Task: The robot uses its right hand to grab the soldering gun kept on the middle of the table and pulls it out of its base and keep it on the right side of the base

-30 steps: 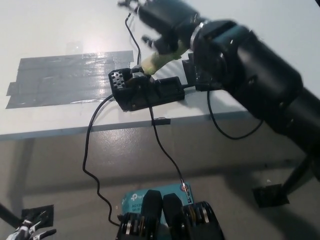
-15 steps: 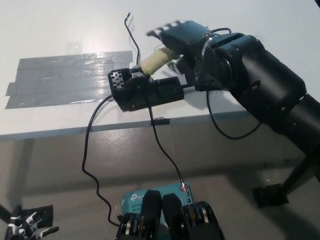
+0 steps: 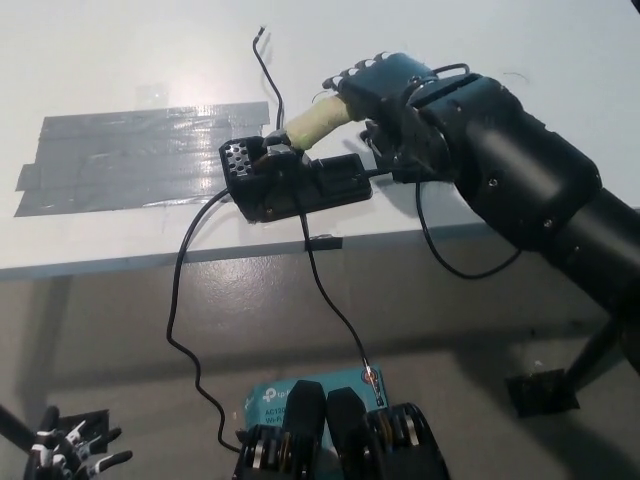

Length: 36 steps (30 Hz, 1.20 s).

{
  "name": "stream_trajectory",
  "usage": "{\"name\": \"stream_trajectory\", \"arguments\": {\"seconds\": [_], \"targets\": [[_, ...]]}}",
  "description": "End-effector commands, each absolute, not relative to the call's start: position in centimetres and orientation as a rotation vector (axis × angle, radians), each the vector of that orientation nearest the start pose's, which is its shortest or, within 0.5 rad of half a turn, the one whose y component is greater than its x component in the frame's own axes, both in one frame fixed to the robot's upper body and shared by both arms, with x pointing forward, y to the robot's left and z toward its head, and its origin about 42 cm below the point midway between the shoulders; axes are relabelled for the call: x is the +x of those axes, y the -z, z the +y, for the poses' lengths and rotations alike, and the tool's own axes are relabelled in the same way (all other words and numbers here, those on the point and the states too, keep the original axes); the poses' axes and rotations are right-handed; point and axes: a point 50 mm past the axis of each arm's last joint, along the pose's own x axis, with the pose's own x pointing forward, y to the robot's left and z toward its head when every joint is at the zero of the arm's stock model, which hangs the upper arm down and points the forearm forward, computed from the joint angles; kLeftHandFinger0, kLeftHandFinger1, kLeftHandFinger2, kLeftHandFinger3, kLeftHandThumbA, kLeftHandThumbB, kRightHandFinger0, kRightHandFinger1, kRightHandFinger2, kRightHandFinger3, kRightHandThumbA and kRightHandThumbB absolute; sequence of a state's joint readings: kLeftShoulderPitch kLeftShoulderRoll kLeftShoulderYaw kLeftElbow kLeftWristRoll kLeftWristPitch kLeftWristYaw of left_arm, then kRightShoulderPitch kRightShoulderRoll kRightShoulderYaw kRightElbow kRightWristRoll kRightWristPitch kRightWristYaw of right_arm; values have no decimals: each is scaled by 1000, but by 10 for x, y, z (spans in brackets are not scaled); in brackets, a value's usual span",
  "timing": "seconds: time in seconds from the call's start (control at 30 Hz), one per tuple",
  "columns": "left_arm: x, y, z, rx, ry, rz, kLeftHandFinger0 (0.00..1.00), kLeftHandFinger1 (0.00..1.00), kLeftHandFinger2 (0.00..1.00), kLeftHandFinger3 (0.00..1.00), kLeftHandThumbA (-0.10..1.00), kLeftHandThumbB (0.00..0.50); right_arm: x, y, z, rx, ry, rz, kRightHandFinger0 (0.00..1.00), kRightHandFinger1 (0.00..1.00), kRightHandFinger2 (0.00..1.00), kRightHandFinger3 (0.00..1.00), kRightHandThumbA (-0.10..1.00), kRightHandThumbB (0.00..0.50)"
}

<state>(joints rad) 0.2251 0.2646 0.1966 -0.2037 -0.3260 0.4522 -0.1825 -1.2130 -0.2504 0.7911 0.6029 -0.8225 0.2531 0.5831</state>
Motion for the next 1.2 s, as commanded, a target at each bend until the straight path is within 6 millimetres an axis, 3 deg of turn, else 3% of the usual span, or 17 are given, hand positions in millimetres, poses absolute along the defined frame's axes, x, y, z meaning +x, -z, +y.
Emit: {"name": "stream_trajectory", "arguments": {"seconds": [0.0,0.27,0.43,0.47,0.5,0.6,0.73,0.77,0.83,0.87,0.9,0.93,0.97,1.0,1.03,1.07,1.17], "targets": [[198,-100,337,-84,25,383,667,764,868,933,967,418,536,-339,-76,-1763,-504,-114,1000,1000,1000,1000,326,463],[197,-98,334,-76,41,388,661,746,852,953,971,413,532,-317,-77,-1820,-443,-219,1000,1000,1000,1000,248,461],[199,-96,332,-68,47,382,632,730,832,925,952,394,532,-302,-79,-1876,-387,-318,974,1000,1000,1000,175,382],[199,-96,332,-69,49,383,628,726,834,932,950,386,532,-298,-78,-1893,-377,-347,912,1000,1000,1000,145,356],[200,-96,330,-65,52,383,625,720,827,932,943,389,530,-293,-80,-1904,-355,-394,802,1000,964,1000,6,292],[203,-98,327,-53,64,377,615,711,813,935,947,379,530,-285,-82,-1895,-320,-411,618,770,682,1000,-100,234],[207,-100,324,-40,85,374,618,704,799,931,948,385,531,-281,-86,-1947,-276,-438,382,499,503,1000,-94,181],[209,-101,323,-40,93,374,622,701,794,927,943,391,531,-280,-87,-1943,-249,-465,15,123,244,1000,-100,166],[209,-101,323,-38,94,374,623,700,792,925,942,391,530,-279,-88,-1942,-245,-468,0,101,230,1000,-100,164],[210,-100,324,-39,99,369,619,694,793,936,934,391,530,-278,-86,-1925,-225,-530,0,4,50,1000,-100,162],[209,-101,324,-34,102,370,622,693,805,958,938,385,531,-275,-86,-1930,-201,-606,0,0,9,636,-82,210],[209,-102,323,-33,103,374,645,706,816,982,938,386,531,-274,-86,-1896,-182,-655,0,0,45,313,-55,196],[209,-102,323,-33,103,374,646,706,817,984,938,385,531,-274,-86,-1895,-181,-657,0,0,71,265,-55,198],[209,-102,323,-34,104,373,633,699,821,992,929,387,531,-273,-86,-1875,-170,-690,0,0,112,195,43,122],[209,-102,323,-35,105,373,632,699,821,993,928,387,531,-273,-86,-1865,-164,-706,0,0,139,169,45,115],[208,-100,323,-45,100,376,629,695,815,997,917,389,530,-274,-86,-1855,-144,-771,0,0,165,369,56,166],[208,-100,323,-43,97,377,645,695,818,997,921,382,531,-278,-86,-1864,-136,-798,0,0,214,509,-9,146]]}}
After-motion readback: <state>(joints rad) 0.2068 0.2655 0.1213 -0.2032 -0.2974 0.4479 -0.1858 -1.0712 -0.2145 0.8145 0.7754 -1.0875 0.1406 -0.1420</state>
